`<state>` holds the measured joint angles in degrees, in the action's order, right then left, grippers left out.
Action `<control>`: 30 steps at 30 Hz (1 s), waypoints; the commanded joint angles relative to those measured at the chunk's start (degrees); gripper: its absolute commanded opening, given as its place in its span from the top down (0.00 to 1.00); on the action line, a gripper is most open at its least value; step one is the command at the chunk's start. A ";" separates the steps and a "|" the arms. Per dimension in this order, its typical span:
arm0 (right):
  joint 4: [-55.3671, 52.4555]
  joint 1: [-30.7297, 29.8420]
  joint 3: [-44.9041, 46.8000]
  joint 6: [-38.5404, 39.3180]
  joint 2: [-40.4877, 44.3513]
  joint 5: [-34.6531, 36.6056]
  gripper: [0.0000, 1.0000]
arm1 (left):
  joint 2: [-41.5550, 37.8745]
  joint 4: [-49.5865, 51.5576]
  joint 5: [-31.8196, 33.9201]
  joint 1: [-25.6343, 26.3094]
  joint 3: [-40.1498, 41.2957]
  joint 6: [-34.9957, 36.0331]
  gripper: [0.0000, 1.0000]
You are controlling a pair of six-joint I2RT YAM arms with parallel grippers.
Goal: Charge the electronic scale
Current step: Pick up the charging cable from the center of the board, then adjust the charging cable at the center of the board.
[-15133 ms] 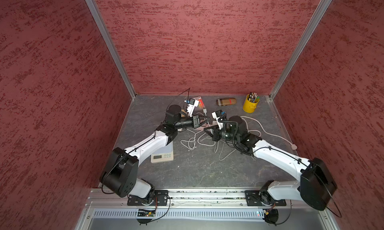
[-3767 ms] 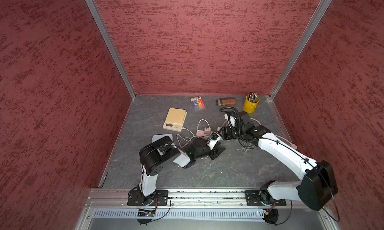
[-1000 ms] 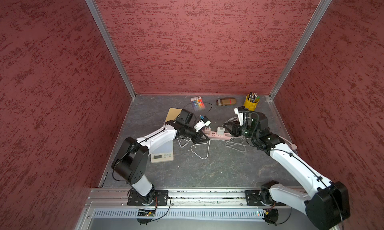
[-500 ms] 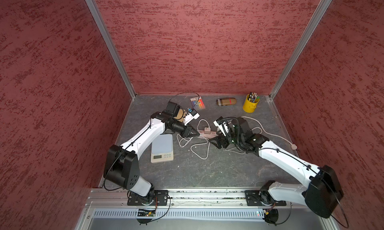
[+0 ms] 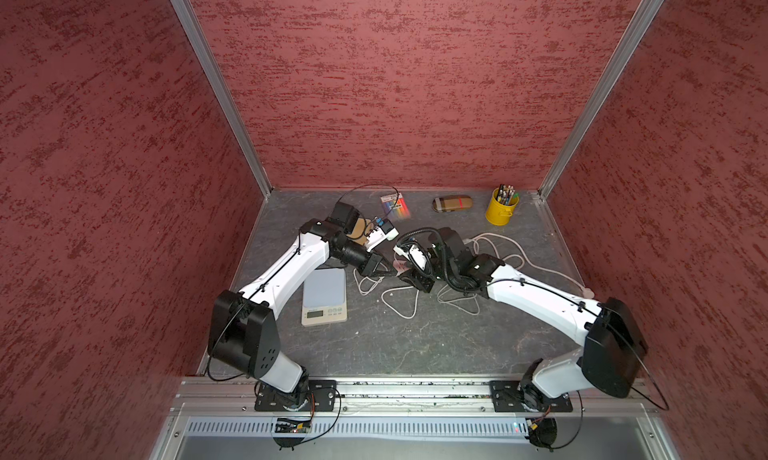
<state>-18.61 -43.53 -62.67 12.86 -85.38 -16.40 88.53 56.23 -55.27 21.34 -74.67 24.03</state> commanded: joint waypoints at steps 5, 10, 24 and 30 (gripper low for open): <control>6.51 -0.95 1.53 -3.52 0.98 1.96 1.00 | -3.12 -7.92 1.98 -1.33 3.03 -7.20 0.73; 13.43 -0.86 6.05 -11.31 1.80 2.51 1.00 | -12.14 -31.90 -0.63 -7.54 13.84 -27.47 0.40; 19.97 -0.87 7.30 -18.13 -0.49 -4.47 1.00 | -14.48 -62.03 2.01 -3.29 28.75 -46.00 0.46; 19.05 -0.82 8.05 -17.97 0.56 -3.97 1.00 | -9.33 -70.01 -1.42 -3.59 28.65 -54.32 0.71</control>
<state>-1.10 -44.53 -54.89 -4.12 -85.54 -19.40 78.19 -7.22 -54.74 17.89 -45.74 -26.02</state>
